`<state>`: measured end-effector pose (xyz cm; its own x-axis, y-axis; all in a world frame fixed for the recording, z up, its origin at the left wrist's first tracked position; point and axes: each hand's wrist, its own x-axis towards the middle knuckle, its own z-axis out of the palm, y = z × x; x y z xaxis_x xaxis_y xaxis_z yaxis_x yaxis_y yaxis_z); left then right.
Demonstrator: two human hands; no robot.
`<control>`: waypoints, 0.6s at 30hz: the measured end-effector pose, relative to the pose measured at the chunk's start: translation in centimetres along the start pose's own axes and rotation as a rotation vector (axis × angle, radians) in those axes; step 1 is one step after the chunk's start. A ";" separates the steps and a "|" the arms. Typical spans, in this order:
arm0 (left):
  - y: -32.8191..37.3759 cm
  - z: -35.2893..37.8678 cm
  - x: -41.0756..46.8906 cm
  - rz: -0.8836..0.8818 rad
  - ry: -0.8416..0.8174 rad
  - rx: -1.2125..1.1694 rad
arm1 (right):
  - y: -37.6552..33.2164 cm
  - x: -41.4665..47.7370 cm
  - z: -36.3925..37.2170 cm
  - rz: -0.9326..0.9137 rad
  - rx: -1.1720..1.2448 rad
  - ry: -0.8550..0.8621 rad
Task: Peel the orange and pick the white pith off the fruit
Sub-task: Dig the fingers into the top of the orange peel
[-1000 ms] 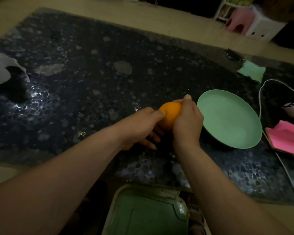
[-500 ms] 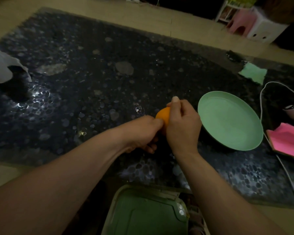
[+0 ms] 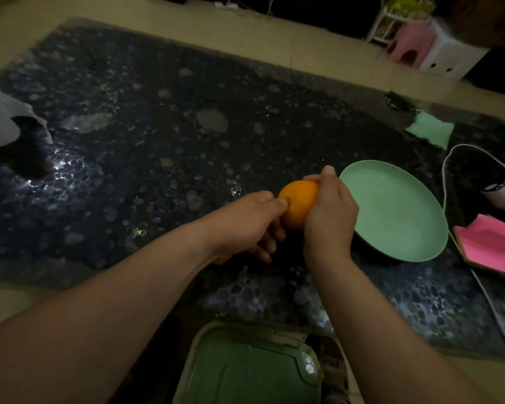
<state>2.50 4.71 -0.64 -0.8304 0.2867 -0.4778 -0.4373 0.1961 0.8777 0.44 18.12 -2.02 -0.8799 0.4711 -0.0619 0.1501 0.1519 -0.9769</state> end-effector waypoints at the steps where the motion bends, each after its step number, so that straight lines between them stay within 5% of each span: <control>1: 0.0 -0.1 0.1 -0.007 -0.001 0.002 | 0.1 -0.1 -0.1 -0.052 -0.031 -0.006; 4: 0.0 -0.1 0.2 0.025 0.042 0.014 | 0.1 -0.3 -0.2 -0.182 -0.110 -0.030; 8: -0.3 0.6 0.2 0.094 0.121 -0.029 | 0.2 0.0 -0.1 -0.120 -0.075 -0.025; 18: -0.7 0.5 0.2 0.158 0.086 -0.162 | -0.2 0.5 -0.3 0.516 0.387 -0.013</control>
<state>2.88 5.10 -1.39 -0.9162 0.2197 -0.3351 -0.3435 0.0002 0.9392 0.14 18.57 -1.75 -0.7439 0.3890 -0.5435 0.3840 -0.4168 -0.8239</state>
